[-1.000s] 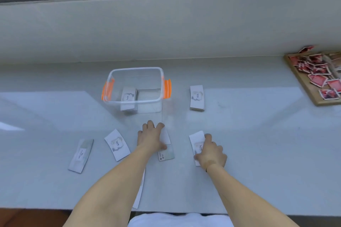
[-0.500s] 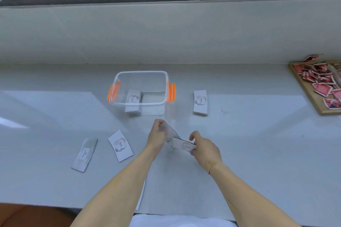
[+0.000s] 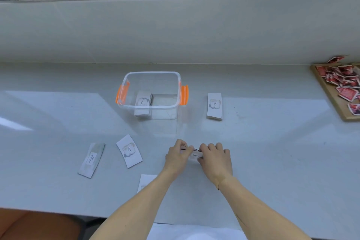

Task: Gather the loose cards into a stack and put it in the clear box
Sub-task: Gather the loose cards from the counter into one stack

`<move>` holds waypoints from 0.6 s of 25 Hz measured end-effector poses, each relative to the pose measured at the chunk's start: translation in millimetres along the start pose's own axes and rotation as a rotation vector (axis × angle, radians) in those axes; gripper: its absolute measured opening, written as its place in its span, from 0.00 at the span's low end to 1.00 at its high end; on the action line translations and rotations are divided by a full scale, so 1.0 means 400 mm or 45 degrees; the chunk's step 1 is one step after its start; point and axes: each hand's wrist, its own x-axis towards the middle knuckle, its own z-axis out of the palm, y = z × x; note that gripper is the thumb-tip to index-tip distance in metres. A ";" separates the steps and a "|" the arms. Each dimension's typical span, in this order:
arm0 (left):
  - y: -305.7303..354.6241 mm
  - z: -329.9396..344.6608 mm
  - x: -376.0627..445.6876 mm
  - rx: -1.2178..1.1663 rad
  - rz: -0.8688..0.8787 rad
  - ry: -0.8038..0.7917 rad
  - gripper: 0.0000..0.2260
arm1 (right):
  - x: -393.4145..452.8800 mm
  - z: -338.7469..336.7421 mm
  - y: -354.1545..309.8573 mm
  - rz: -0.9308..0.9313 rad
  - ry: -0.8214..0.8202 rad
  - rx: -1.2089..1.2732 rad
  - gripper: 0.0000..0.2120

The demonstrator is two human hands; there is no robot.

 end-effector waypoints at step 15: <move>-0.064 -0.028 -0.024 0.709 0.243 -0.203 0.17 | -0.042 0.048 -0.056 -0.106 0.166 -0.119 0.03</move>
